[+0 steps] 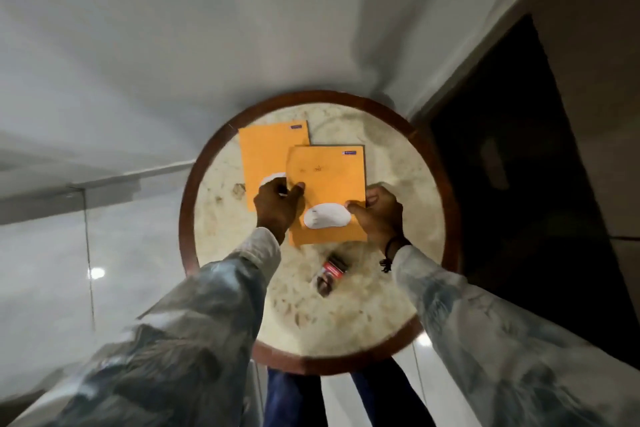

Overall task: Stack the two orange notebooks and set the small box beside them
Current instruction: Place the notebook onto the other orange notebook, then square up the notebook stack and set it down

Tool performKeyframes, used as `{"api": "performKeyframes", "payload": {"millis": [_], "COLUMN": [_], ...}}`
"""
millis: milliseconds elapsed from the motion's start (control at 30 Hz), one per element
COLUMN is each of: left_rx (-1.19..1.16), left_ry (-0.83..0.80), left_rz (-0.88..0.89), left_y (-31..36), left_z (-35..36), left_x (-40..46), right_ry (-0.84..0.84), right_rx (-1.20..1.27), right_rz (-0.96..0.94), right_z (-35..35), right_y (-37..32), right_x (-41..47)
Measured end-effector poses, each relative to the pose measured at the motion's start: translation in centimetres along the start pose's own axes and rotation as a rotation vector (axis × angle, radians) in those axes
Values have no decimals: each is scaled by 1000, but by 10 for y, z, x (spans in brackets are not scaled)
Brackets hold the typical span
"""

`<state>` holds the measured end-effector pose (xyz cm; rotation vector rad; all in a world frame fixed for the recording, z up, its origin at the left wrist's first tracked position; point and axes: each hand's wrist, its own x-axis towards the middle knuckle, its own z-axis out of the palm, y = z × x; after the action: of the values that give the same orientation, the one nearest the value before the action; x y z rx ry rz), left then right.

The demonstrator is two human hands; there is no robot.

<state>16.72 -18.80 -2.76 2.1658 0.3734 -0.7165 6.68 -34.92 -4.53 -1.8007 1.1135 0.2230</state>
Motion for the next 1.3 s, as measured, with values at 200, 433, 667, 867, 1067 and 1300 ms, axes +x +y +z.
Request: {"api": "performKeyframes", "payload": {"millis": [200, 433, 667, 867, 1067, 1300], "left_rx": [251, 206, 23, -10, -123, -122], "left_ry": [133, 185, -67, -39, 195, 154], "left_rz": [52, 19, 33, 480, 503, 411], "left_y": [4, -2, -10, -8, -19, -22], "left_z": [-48, -52, -69, -71, -59, -53], "left_x": [86, 97, 109, 86, 43, 51], "right_ry": [11, 54, -33, -54, 174, 203], "right_rx": [-96, -284, -135, 147, 183, 24], "right_rz": [-60, -248, -68, -167, -574, -437], "right_z": [75, 96, 90, 75, 75, 68], "right_y": [-63, -79, -95, -119, -94, -104], "right_x": [44, 46, 65, 57, -6, 7]}}
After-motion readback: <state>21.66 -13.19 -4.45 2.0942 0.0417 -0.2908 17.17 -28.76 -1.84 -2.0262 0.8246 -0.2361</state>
